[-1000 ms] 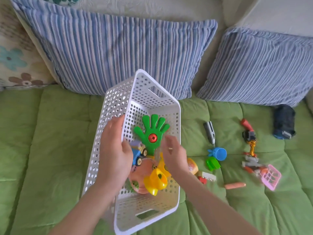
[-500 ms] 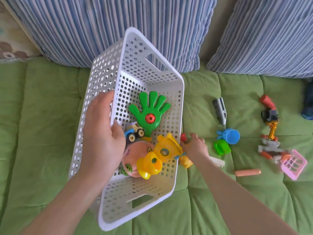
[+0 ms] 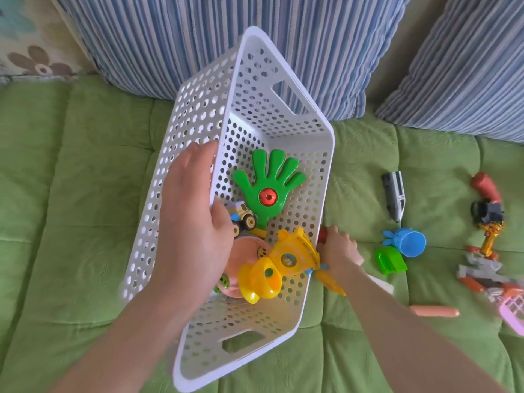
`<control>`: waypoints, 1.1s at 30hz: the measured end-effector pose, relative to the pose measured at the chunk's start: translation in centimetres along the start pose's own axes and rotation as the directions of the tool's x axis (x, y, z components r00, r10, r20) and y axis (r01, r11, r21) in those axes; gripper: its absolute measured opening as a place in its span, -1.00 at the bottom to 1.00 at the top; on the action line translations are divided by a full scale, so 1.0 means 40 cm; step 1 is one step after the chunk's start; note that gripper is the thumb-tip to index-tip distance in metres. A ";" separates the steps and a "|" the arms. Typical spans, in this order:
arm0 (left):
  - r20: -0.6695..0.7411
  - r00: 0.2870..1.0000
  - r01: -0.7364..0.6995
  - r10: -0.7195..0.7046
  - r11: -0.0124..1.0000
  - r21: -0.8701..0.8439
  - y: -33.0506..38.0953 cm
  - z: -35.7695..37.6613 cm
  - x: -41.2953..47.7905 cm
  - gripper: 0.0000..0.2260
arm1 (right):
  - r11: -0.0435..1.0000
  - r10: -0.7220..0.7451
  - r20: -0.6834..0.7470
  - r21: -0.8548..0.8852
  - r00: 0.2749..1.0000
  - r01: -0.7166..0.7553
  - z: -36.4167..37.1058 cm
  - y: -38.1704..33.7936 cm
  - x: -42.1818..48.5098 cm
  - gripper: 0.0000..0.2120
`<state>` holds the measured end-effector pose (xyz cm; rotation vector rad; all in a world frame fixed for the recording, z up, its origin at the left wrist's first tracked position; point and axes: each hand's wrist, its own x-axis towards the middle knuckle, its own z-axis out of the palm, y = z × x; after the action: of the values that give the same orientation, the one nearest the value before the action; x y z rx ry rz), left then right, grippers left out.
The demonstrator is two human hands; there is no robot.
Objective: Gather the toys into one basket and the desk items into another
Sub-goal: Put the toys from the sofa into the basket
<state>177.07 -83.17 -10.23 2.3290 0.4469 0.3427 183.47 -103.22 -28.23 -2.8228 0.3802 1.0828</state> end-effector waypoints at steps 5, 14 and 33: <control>0.006 1.000 0.007 -0.007 1.000 0.011 0.009 0.008 -0.007 -0.49 | 0.997 -0.017 -0.011 0.073 1.000 0.018 -0.004 0.029 0.011 -0.70; 0.010 1.000 0.025 -0.025 0.999 0.021 0.031 0.030 -0.015 -0.49 | 0.913 -0.004 -0.170 0.401 0.985 0.073 -0.064 0.078 -0.016 -0.73; 0.011 0.992 0.127 -0.127 0.983 -0.133 0.109 -0.007 -0.010 -0.49 | 0.506 -0.115 -0.421 0.754 0.900 0.418 -0.318 -0.047 -0.178 -0.75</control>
<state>177.57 -86.09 -7.00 2.1592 0.5516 0.2990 187.05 -102.25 -14.02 -2.0286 0.3285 0.2119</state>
